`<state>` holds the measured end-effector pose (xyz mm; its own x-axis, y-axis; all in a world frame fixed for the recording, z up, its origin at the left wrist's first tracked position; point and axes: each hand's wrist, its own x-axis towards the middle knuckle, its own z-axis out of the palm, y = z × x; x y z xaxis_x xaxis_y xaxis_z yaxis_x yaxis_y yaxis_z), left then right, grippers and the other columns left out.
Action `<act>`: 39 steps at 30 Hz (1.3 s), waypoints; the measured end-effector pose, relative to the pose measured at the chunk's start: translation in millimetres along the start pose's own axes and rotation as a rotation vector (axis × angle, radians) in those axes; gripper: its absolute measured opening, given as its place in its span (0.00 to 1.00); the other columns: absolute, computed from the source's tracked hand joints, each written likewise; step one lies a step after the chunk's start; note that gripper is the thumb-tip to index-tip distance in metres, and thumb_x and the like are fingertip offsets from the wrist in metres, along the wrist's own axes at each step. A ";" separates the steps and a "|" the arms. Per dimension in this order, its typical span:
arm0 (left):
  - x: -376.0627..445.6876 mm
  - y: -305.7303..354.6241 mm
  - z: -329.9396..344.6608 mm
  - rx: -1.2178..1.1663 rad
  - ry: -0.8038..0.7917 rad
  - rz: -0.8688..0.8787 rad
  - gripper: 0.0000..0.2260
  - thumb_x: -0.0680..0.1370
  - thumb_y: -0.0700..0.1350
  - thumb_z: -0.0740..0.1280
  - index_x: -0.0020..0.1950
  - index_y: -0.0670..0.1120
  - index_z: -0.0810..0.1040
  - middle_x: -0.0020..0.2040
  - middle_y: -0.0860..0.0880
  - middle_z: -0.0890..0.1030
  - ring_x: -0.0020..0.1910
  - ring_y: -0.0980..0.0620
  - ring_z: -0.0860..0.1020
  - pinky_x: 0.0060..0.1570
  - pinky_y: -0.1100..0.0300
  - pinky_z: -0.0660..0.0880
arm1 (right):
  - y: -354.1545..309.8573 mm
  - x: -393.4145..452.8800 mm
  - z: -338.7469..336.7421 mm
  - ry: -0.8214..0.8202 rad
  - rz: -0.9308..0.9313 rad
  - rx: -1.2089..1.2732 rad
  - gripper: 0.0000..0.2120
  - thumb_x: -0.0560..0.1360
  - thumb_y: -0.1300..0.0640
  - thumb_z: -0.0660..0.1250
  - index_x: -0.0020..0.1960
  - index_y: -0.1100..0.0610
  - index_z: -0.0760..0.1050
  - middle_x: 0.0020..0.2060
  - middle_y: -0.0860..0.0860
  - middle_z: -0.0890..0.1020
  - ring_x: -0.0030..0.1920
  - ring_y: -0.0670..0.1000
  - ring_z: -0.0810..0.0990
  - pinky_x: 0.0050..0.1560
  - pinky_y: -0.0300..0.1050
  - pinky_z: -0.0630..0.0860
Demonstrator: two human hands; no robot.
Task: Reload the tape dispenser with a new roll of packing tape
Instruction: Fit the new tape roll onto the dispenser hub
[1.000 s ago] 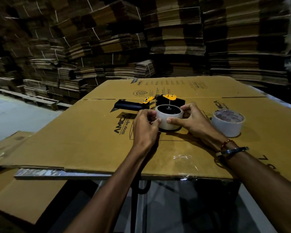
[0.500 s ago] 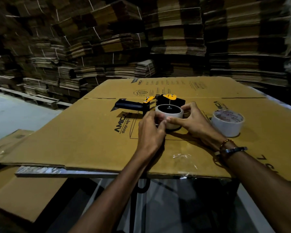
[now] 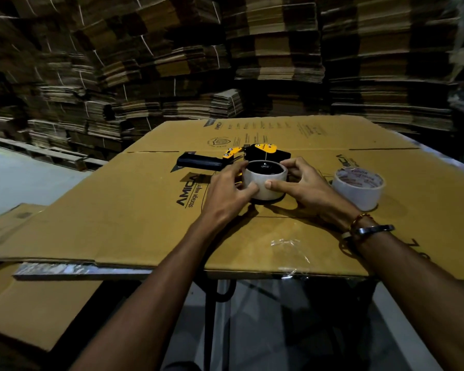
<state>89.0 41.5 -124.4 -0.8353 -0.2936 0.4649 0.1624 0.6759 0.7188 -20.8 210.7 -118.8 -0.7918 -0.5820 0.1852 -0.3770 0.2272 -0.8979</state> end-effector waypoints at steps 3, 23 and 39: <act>0.6 -2.1 -2.5 0.038 0.027 0.017 0.20 0.80 0.38 0.65 0.72 0.46 0.73 0.71 0.43 0.73 0.66 0.50 0.74 0.47 0.72 0.75 | 0.6 0.5 -0.8 -0.033 0.007 0.044 0.33 0.71 0.51 0.76 0.71 0.53 0.66 0.68 0.51 0.73 0.67 0.51 0.74 0.62 0.50 0.77; 3.1 -8.5 -0.6 0.238 -0.031 0.088 0.18 0.80 0.49 0.61 0.69 0.48 0.76 0.62 0.45 0.75 0.59 0.50 0.74 0.56 0.54 0.74 | -1.1 -3.0 -1.8 -0.055 0.001 0.025 0.34 0.72 0.50 0.75 0.73 0.52 0.64 0.70 0.52 0.71 0.68 0.53 0.73 0.58 0.43 0.77; -3.1 -6.8 -2.2 0.401 -0.031 0.169 0.21 0.79 0.48 0.67 0.71 0.49 0.72 0.58 0.45 0.67 0.55 0.50 0.71 0.54 0.52 0.77 | -1.6 -10.2 -7.2 -0.077 -0.049 0.078 0.30 0.77 0.57 0.69 0.77 0.51 0.63 0.72 0.51 0.70 0.70 0.51 0.71 0.68 0.52 0.73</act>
<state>91.6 36.4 -129.6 -0.8307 -0.1402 0.5387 0.0863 0.9236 0.3735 -15.6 221.9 -116.4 -0.7329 -0.6500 0.2009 -0.3735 0.1377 -0.9174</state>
